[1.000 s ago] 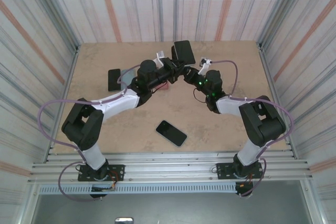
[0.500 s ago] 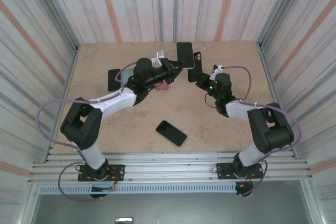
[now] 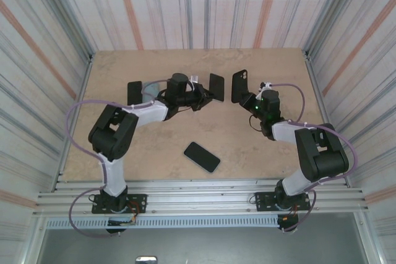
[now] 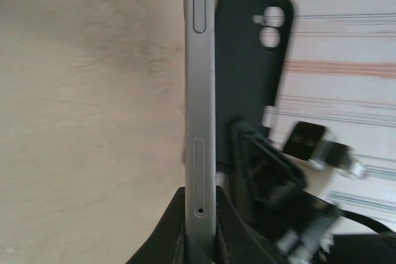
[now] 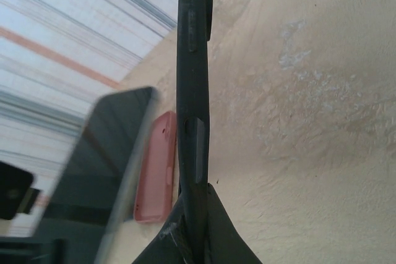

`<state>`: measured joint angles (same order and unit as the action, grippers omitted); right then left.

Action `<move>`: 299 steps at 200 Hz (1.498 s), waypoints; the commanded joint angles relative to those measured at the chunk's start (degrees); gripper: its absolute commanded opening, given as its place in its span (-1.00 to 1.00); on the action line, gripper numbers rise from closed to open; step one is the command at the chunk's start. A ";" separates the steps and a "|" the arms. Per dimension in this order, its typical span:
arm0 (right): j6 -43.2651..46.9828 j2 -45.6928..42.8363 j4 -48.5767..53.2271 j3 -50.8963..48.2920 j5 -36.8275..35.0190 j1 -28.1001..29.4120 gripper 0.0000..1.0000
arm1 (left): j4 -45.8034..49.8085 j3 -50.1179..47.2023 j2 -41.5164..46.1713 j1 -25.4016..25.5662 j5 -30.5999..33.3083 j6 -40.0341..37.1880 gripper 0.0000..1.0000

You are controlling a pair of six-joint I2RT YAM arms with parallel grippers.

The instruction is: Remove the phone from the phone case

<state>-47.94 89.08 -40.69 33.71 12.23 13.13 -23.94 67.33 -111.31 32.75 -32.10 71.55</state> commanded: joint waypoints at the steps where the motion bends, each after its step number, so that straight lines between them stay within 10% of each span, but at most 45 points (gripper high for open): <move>1: -2.01 2.26 -2.40 -0.07 1.10 -0.20 -0.89 | -1.11 3.79 -1.55 -0.74 -0.48 -3.92 -0.96; 149: -9.15 15.57 -3.29 6.86 5.21 0.67 -0.82 | 3.97 12.98 -14.37 -2.25 1.91 -6.96 -0.88; 299: -8.00 21.60 0.43 11.81 5.88 0.45 -0.79 | 11.77 14.32 -15.39 -2.25 3.82 -12.94 -0.26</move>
<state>-56.51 109.49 -41.41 44.16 18.04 13.47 -14.35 80.47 -126.34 31.07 -28.69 61.56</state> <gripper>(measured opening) 0.103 0.343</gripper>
